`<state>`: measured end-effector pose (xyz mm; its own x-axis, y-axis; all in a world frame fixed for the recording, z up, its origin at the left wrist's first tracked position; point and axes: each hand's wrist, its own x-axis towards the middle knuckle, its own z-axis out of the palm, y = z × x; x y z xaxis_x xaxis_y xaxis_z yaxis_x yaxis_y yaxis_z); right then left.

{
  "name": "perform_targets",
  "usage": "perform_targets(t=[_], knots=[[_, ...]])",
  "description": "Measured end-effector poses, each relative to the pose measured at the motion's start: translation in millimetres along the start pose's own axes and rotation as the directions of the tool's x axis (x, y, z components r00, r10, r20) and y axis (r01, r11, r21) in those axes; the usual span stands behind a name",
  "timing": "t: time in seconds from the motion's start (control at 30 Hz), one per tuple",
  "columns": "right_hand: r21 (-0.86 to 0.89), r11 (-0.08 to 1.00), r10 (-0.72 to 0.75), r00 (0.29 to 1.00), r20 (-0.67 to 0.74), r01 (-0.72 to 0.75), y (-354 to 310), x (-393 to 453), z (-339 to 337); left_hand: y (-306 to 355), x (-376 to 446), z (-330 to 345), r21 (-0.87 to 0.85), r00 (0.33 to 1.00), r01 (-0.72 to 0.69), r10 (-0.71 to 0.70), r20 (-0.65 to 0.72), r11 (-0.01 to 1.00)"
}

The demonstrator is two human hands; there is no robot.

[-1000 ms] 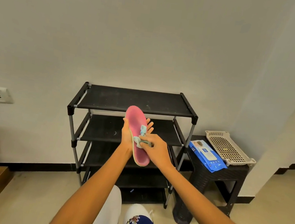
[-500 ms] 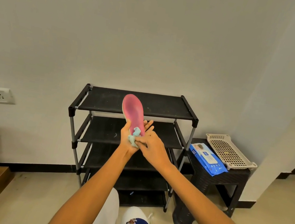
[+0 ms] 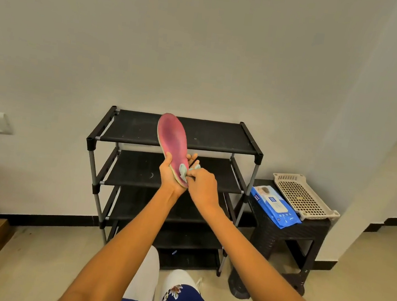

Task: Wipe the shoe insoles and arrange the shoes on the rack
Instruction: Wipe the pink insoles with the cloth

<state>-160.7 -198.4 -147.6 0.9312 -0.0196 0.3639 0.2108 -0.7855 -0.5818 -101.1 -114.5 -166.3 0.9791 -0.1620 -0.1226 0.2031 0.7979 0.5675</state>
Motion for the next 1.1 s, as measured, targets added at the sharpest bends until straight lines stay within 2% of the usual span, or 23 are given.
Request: perform_targets(t=[0.1, 0.17, 0.23, 0.3, 0.43, 0.57, 0.67, 0.77, 0.87, 1.03, 1.1], knots=[[0.017, 0.999, -0.037, 0.999, 0.039, 0.036, -3.3, -16.7, 8.1, -3.6, 0.7, -9.9, -0.006, 0.998, -0.052, 0.051, -0.024, 0.999], [0.133, 0.990, -0.057, 0.997, 0.060, 0.048, -5.3, -18.6, 3.4, -2.0, 1.1, -13.4, -0.040, 0.998, -0.059, 0.059, -0.003, 0.997], [0.252, 0.968, 0.008, 1.000, -0.017, -0.003, -5.4, -10.8, -5.0, 1.4, 2.3, -14.2, -0.039, 0.999, -0.014, 0.015, 0.037, 0.999], [0.305, 0.948, 0.132, 0.985, -0.111, -0.092, -0.3, -0.5, -11.3, 1.8, 4.3, -15.1, -0.024, 0.996, 0.020, -0.018, 0.087, 1.000], [0.193, 0.968, 0.175, 0.983, -0.047, -0.163, 6.0, -2.9, 2.3, -0.9, -0.1, -6.3, -0.010, 0.996, 0.035, -0.034, 0.086, 0.999], [0.162, 0.986, 0.060, 0.990, -0.125, -0.039, -4.2, -25.8, 22.5, -2.7, 1.6, -8.2, -0.026, 0.998, -0.027, 0.028, 0.060, 0.999], [0.255, 0.967, 0.019, 0.996, -0.088, 0.004, -11.9, -26.2, 20.8, -1.8, 6.3, -14.7, -0.054, 0.996, -0.051, 0.055, 0.074, 0.997], [0.367, 0.927, 0.145, 0.975, -0.166, -0.075, -5.6, -7.1, 5.6, 4.4, 7.7, -16.1, -0.070, 0.989, 0.014, -0.003, 0.148, 0.997], [0.273, 0.943, 0.234, 0.963, -0.133, -0.192, 4.9, -1.4, 5.2, 1.6, 7.2, -13.8, -0.058, 0.990, 0.014, -0.006, 0.138, 0.998], [0.151, 0.981, 0.141, 0.980, -0.141, -0.119, 1.9, -26.7, 23.8, 0.9, 3.7, -8.6, 0.017, 0.997, -0.028, 0.026, 0.070, 0.999], [0.156, 0.985, 0.091, 0.985, -0.148, -0.068, -0.3, -33.0, 26.4, 0.9, 1.5, -12.6, 0.054, 0.998, -0.042, 0.040, 0.037, 0.998]])
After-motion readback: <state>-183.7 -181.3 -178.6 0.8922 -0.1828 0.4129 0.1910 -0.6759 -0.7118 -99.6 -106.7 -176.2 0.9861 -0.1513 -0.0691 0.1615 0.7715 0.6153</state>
